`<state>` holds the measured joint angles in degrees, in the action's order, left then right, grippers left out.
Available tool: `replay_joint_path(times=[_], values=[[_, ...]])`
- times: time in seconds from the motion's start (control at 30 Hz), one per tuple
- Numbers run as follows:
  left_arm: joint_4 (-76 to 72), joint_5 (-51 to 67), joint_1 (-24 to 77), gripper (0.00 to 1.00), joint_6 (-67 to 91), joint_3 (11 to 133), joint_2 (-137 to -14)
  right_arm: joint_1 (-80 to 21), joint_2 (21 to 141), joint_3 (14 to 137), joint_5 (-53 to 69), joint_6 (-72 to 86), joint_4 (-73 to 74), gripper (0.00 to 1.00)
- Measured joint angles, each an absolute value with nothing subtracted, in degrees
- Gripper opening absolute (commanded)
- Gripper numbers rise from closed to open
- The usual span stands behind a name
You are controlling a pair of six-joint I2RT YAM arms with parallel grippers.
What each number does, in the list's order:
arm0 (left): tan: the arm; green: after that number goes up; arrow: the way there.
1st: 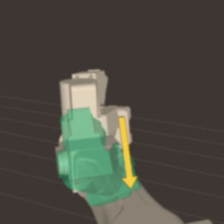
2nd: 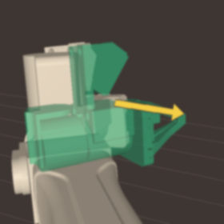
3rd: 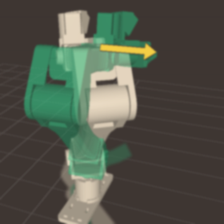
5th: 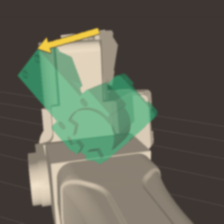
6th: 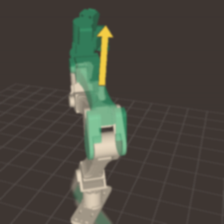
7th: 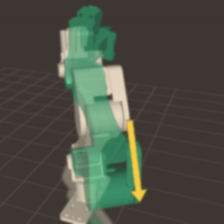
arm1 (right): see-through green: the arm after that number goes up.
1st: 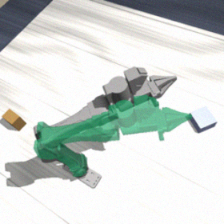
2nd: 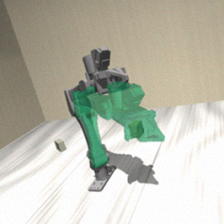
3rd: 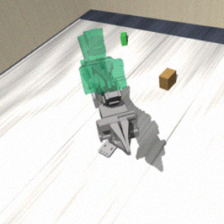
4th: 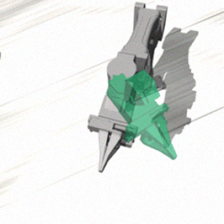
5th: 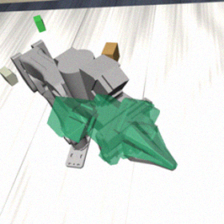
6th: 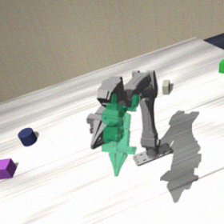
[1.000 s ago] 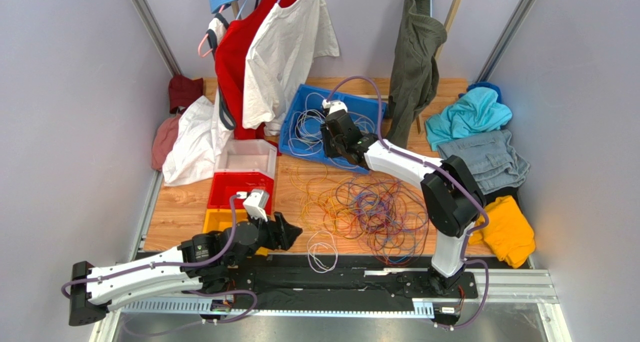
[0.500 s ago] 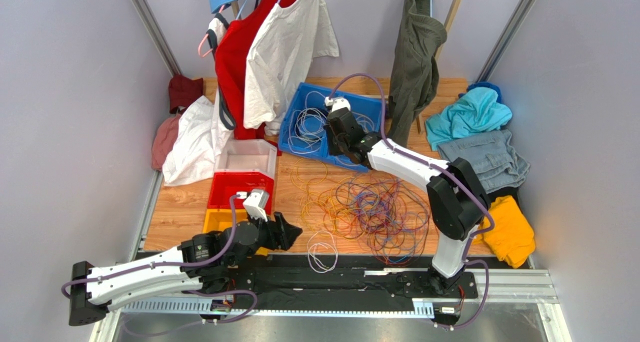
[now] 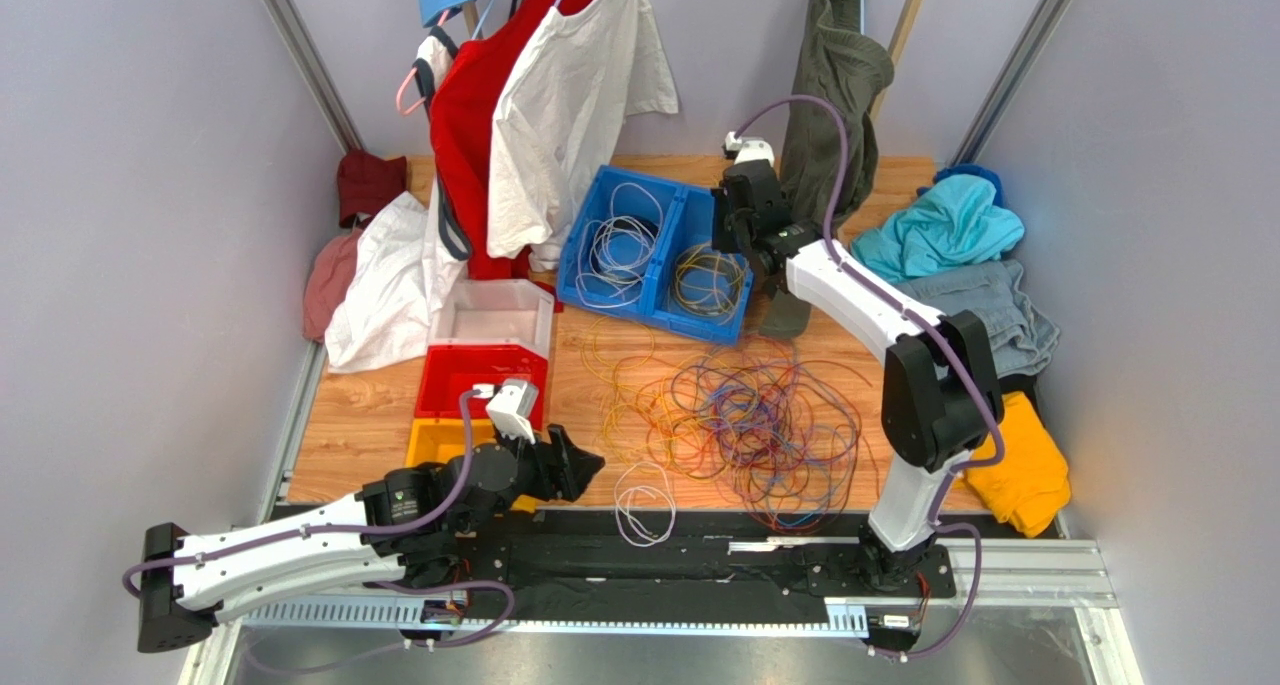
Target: Untangle the cables
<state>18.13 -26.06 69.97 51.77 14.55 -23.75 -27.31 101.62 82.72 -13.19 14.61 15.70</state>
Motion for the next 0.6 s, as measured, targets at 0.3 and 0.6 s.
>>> replay_joint_path(times=[0.3,0.6], values=[[18.2,-26.9,70.0,0.81,51.7,14.5,-23.7,-27.0,106.8,79.0,-10.0,14.3,15.0,0.00],[17.4,-26.6,70.0,0.81,51.8,14.5,-24.9,-27.2,106.8,78.6,-9.8,14.6,14.7,0.84]])
